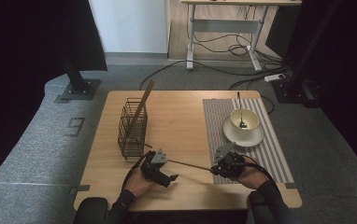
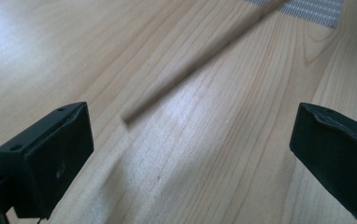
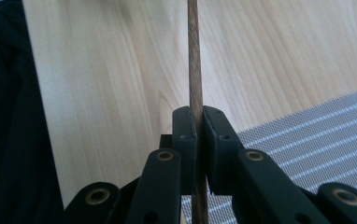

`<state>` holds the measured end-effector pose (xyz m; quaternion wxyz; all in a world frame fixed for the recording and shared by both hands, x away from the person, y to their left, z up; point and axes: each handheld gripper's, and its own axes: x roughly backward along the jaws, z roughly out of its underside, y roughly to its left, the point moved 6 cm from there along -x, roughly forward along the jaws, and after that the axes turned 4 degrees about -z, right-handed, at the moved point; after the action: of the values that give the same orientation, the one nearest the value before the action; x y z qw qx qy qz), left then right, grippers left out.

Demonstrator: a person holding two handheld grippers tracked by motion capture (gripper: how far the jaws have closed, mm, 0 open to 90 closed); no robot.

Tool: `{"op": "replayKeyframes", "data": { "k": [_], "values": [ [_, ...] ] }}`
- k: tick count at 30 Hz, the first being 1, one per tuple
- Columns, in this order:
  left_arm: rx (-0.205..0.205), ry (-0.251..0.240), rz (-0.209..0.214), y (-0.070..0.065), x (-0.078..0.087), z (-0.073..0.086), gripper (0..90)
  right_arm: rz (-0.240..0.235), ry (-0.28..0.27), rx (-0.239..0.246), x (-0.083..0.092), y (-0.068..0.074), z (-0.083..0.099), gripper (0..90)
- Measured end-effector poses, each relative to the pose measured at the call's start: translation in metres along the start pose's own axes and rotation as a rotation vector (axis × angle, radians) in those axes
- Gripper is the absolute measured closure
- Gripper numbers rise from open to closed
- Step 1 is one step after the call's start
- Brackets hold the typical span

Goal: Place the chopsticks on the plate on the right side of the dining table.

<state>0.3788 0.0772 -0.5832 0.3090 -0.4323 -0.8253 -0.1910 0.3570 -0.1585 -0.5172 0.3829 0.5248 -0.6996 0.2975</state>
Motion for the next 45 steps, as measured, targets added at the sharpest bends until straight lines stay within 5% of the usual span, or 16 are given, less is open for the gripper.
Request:
{"op": "replayKeyframes", "data": {
  "k": [22, 45],
  "values": [
    [-0.009, 0.104, -0.002, 0.002, -0.011, 0.011, 0.0, 0.105, -0.016, -0.152, 0.018, -0.035, 0.027, 83.2],
    [-0.005, 0.108, 0.002, 0.002, -0.012, 0.011, 0.0, 0.192, -0.03, -0.302, 0.035, -0.074, 0.058, 83.2]
  ]
}}
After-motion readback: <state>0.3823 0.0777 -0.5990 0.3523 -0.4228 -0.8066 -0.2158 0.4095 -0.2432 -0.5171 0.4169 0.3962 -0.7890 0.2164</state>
